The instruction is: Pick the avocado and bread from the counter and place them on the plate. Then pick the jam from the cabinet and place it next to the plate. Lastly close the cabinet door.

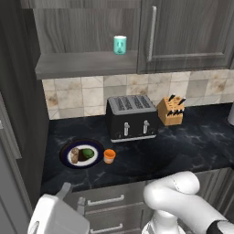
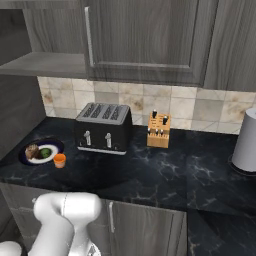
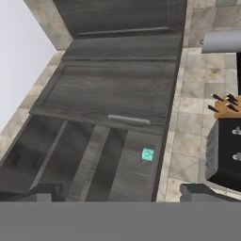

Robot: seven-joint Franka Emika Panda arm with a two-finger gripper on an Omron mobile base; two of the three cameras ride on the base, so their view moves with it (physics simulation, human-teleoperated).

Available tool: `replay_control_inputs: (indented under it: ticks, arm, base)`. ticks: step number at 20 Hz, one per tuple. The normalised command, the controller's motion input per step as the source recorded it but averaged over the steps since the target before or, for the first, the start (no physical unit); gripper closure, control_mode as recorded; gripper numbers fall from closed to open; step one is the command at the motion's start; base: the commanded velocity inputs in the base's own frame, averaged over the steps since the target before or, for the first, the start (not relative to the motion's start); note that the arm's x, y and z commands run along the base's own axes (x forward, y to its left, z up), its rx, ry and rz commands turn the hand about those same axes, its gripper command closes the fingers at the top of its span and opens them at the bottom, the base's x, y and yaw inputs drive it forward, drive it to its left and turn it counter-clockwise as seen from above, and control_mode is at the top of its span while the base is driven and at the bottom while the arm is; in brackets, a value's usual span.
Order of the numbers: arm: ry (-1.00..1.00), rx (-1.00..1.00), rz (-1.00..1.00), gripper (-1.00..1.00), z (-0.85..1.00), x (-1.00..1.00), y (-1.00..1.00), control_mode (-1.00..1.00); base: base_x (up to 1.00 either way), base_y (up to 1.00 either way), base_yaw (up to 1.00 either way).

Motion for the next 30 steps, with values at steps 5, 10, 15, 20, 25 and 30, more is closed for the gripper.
replay_control_inputs:
  ticks: [5, 10, 15, 20, 25, 30]
  arm:
    - [0.08, -0.09, -0.10, -1.00, 0.00, 0.00, 0.39, -1.00]
    - [0.06, -0.07, -0.11, -1.00, 0.02, 0.00, 0.32, -1.00]
    - [0.04, -0.05, -0.12, -1.00, 0.12, 0.01, 0.22, -1.00]
    - [0.05, -0.04, -0.09, -1.00, 0.14, 0.07, 0.12, -1.00]
    - [0.05, -0.04, -0.07, -1.00, 0.17, 0.14, 0.09, -1.00]
    - [0.08, -0.06, -0.07, -1.00, 0.20, 0.13, 0.13, -1.00]
  base:
    - [0.00, 0.00, 0.00]
    - [0.00, 0.00, 0.00]
    - [0.00, 0.00, 0.00]
    - [0.00, 0.00, 0.00]
    - [0.00, 0.00, 0.00]
    - [0.00, 0.00, 0.00]
